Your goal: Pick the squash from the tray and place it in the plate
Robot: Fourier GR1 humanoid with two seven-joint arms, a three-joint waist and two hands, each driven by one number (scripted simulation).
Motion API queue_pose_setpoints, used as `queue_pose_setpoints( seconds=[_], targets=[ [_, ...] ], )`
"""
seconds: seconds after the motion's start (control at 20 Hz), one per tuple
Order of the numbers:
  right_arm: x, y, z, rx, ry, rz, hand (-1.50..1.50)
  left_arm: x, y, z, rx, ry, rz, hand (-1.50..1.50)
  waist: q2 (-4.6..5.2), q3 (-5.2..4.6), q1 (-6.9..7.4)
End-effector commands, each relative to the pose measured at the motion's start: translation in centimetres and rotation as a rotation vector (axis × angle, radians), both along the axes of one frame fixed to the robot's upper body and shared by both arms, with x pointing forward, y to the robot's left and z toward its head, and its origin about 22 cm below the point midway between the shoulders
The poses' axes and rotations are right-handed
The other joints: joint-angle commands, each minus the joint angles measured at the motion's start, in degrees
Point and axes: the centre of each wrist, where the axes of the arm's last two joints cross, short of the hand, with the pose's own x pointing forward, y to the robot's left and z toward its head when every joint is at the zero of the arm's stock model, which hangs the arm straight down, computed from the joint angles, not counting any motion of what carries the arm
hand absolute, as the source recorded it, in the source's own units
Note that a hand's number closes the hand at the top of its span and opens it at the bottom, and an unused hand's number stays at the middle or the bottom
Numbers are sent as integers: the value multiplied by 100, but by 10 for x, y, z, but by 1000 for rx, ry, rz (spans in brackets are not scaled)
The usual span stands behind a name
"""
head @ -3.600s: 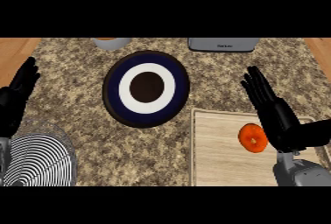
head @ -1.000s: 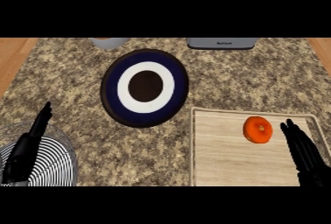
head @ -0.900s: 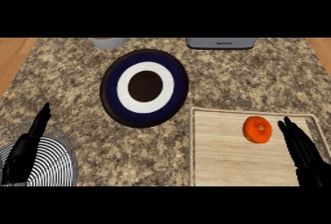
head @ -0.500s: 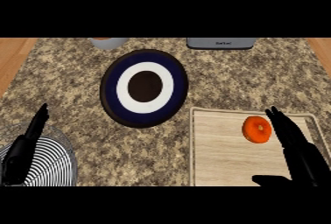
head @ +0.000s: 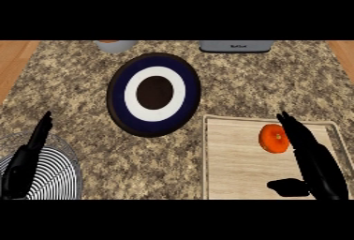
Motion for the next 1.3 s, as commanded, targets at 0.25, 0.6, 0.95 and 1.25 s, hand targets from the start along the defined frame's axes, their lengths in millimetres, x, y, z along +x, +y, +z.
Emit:
queue_pose_setpoints(
  seconds=[0.25,0.6,0.95,1.25],
  targets=[
    [16,4,-24,5,4,-17,-150,-1,-20,8,-7,7,-4,0,-6,4,8],
    [34,13,-35,35,-38,73,150,6,-10,11,2,3,1,0,-4,4,11],
    [60,-16,-52,45,27,22,150,6,-10,-11,-2,-2,-11,0,16,5,46],
    [114,-52,-51,91,213,-78,150,16,-3,-2,13,-2,-47,0,87,13,216]
  ],
)
